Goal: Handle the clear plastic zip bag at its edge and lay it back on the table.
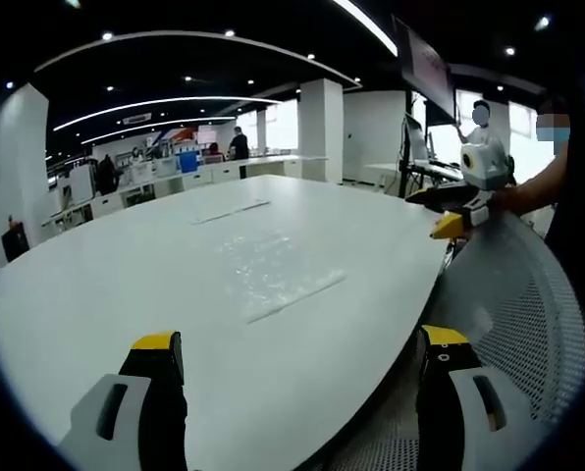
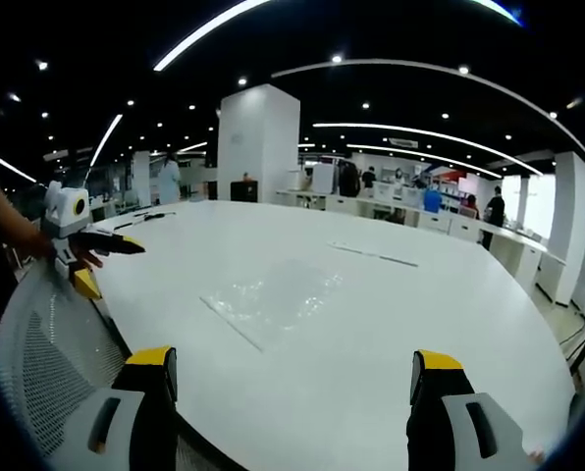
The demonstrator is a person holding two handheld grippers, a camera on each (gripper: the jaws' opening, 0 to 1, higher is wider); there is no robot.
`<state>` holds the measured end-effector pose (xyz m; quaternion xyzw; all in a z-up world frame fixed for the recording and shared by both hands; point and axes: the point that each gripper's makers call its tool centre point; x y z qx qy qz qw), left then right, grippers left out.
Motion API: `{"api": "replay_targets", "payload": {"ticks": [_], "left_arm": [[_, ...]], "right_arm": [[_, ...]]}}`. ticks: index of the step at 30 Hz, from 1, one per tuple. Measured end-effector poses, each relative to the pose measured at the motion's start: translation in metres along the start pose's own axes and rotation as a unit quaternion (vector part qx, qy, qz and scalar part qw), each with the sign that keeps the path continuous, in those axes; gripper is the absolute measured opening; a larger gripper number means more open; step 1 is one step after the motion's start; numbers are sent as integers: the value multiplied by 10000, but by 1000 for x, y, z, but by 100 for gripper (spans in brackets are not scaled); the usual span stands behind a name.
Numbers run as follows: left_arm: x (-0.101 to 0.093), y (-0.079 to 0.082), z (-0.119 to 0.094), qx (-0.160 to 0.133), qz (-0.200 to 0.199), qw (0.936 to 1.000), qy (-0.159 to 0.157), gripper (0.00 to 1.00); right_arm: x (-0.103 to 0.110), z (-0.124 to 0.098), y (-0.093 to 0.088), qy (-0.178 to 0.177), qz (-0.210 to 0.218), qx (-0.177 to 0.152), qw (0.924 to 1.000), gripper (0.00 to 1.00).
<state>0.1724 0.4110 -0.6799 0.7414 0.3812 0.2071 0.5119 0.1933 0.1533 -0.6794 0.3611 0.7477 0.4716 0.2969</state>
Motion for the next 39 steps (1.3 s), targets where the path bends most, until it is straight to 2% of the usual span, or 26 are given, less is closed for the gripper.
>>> {"api": "replay_targets", "payload": {"ticks": [16, 22, 28, 39], "left_arm": [[6, 11, -2, -97, 32, 9999, 127, 99], [2, 19, 1, -70, 174, 9998, 33, 99], [7, 25, 6, -32, 262, 9996, -31, 98], [13, 21, 14, 159, 614, 9978, -213, 94]], "right_arm": [[3, 2, -1, 102, -24, 53, 9999, 100], [3, 2, 1, 94, -21, 38, 9999, 100], [2, 2, 2, 97, -24, 1, 9999, 100], [5, 3, 0, 128, -53, 48, 9999, 100]]}}
Point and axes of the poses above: the point that each gripper's makers call its tool centre point, and the gripper's own axes: z roughly forward along the fingers, x roughly to its left, y roughly out of its top, and after that the axes turned 4 degrees about -z, right-handed
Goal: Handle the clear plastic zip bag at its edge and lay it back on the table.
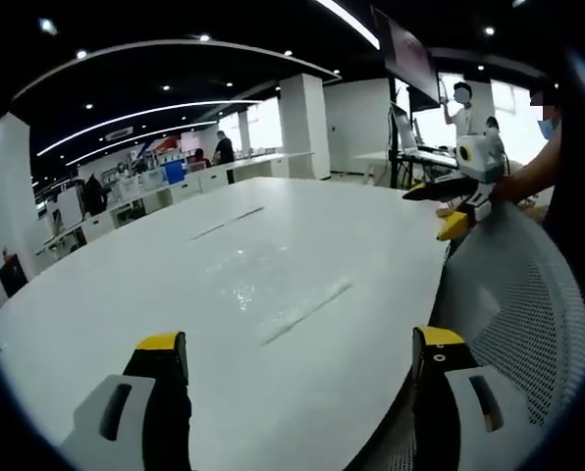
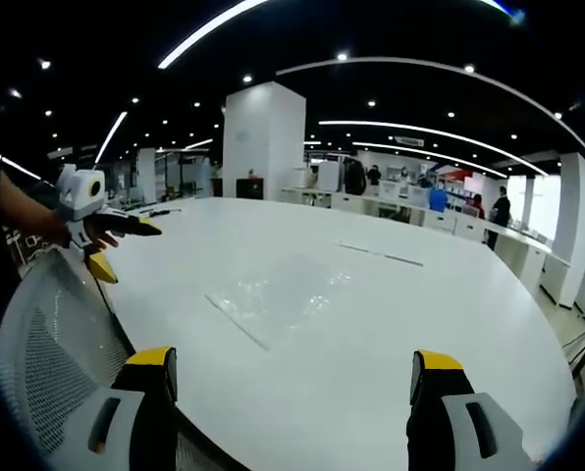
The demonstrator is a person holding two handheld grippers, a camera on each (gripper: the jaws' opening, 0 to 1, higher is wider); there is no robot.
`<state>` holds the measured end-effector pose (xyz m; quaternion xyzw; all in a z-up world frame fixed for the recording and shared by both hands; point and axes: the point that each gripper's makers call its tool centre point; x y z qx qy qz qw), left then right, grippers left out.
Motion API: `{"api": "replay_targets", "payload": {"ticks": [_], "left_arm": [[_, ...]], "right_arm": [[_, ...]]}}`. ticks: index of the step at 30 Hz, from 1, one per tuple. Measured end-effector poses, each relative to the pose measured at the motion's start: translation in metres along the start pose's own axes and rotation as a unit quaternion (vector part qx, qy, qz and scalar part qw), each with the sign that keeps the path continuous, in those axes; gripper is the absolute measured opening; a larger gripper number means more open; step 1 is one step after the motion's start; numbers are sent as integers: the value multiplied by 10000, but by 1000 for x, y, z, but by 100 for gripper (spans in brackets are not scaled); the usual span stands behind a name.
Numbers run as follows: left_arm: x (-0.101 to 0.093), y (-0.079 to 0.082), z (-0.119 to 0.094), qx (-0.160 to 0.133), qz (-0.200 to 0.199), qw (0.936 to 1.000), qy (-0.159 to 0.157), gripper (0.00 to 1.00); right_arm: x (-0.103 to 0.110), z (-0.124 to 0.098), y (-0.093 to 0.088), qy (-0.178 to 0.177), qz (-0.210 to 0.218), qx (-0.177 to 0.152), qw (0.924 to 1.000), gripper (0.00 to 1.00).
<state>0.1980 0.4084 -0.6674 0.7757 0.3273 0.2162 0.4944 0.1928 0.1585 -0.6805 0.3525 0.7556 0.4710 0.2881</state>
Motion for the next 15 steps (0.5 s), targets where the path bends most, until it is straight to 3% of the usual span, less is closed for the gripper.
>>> {"api": "replay_targets", "payload": {"ticks": [15], "left_arm": [[12, -6, 20, 296, 506, 9978, -300, 86]], "right_arm": [[0, 1, -3, 17, -19, 55, 10000, 99]]}}
Point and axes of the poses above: the point that each gripper's makers call its tool centre point, and the gripper's own axes: z roughly forward along the fingers, x roughly to its left, y roughly out of its top, and after that the axes turned 4 degrees about -z, right-handed
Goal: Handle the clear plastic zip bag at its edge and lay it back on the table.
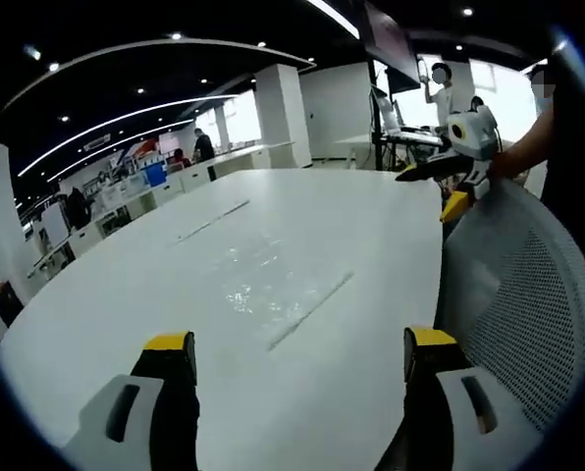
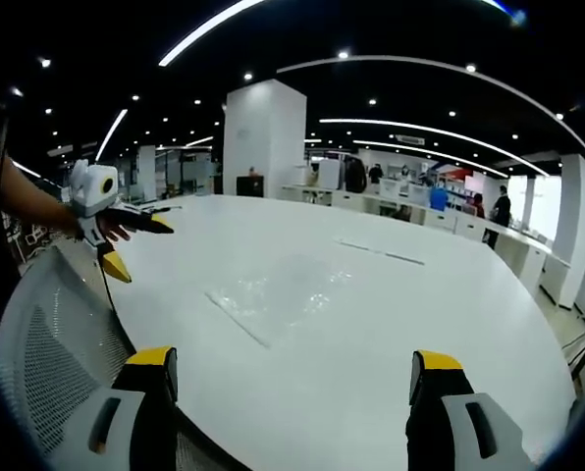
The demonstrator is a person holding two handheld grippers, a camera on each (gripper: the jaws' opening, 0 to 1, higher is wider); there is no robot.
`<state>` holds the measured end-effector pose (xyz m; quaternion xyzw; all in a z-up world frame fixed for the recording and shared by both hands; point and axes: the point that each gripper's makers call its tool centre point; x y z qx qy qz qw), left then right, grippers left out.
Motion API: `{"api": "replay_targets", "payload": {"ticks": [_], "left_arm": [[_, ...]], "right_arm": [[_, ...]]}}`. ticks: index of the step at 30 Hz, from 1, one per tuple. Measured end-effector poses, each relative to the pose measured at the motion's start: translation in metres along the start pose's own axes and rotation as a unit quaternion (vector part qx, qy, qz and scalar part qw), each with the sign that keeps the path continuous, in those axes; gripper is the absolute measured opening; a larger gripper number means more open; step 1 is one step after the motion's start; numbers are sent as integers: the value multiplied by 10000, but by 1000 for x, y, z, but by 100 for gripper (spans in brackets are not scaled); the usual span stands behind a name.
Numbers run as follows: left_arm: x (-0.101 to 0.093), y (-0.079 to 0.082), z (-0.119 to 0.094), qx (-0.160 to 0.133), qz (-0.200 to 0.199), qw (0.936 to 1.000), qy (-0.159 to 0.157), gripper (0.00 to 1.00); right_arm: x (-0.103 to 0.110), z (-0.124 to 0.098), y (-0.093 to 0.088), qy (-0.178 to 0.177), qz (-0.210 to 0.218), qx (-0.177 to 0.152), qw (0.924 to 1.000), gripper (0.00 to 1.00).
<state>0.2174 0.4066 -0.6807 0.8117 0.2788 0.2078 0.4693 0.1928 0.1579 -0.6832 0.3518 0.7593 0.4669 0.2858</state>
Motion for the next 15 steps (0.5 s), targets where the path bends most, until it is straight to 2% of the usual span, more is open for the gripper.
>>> {"api": "replay_targets", "payload": {"ticks": [15], "left_arm": [[5, -4, 29, 340, 637, 9967, -382, 74]], "right_arm": [[-1, 0, -2, -15, 12, 23, 10000, 98]]}}
Point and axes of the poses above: the point that each gripper's makers call its tool centre point, and the gripper's own axes: z roughly forward along the fingers, x roughly to its left, y roughly out of its top, and after that the axes turned 4 degrees about -z, right-handed
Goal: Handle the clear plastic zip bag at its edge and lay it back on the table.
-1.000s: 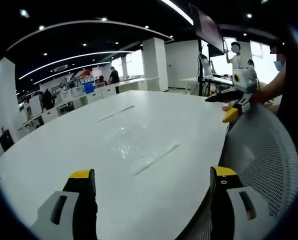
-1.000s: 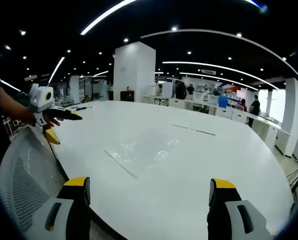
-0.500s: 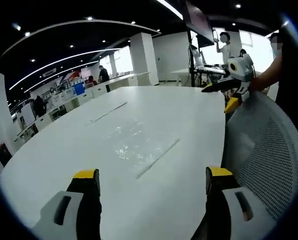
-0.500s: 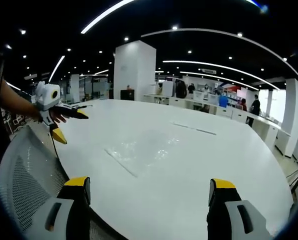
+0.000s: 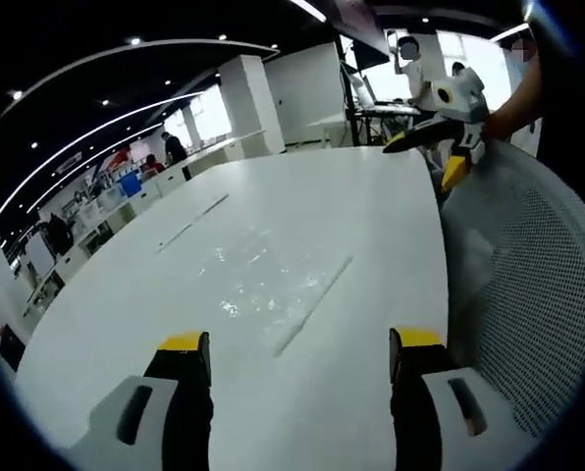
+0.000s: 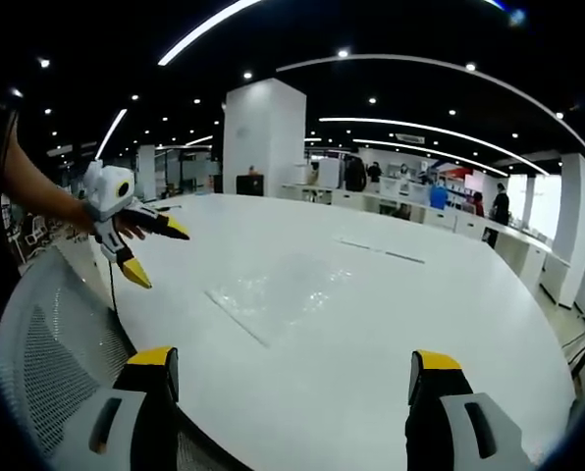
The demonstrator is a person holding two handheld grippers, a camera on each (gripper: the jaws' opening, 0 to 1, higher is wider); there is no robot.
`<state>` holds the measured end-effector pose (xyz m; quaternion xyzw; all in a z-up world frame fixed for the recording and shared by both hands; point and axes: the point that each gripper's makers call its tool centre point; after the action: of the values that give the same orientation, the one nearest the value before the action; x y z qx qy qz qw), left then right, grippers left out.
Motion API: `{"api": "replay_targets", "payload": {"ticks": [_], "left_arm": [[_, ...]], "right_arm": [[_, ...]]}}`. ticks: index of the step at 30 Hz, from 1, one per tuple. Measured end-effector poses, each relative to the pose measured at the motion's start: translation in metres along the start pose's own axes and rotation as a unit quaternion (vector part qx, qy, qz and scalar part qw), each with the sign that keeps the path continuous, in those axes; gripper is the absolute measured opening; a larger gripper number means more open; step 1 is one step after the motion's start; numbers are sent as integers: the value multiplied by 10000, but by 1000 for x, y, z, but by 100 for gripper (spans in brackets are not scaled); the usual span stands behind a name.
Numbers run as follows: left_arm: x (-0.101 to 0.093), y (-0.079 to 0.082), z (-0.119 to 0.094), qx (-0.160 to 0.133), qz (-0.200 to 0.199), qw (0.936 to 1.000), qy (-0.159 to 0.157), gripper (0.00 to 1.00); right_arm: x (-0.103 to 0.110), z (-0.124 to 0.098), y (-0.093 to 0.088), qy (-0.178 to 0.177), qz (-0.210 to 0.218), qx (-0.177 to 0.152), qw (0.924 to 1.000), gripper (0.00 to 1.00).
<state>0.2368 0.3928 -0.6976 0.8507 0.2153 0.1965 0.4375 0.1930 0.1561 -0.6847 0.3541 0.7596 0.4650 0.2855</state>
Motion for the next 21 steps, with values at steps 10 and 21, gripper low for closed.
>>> {"api": "replay_targets", "payload": {"ticks": [10, 21], "left_arm": [[9, -1, 14, 101, 88, 9998, -137, 72], [14, -3, 21, 172, 53, 9997, -183, 71]], "right_arm": [[1, 0, 1, -3, -12, 21, 10000, 98], [2, 0, 0, 7, -11, 51, 10000, 97]]}}
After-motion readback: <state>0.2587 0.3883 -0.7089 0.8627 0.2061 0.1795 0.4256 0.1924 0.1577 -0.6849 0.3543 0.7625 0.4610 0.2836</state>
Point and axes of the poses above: the point that each gripper's makers call its tool centre point, and the gripper's own axes: z roughly forward along the fingers, x roughly to its left, y roughly out of its top, and after that the axes turned 4 degrees about -z, right-handed
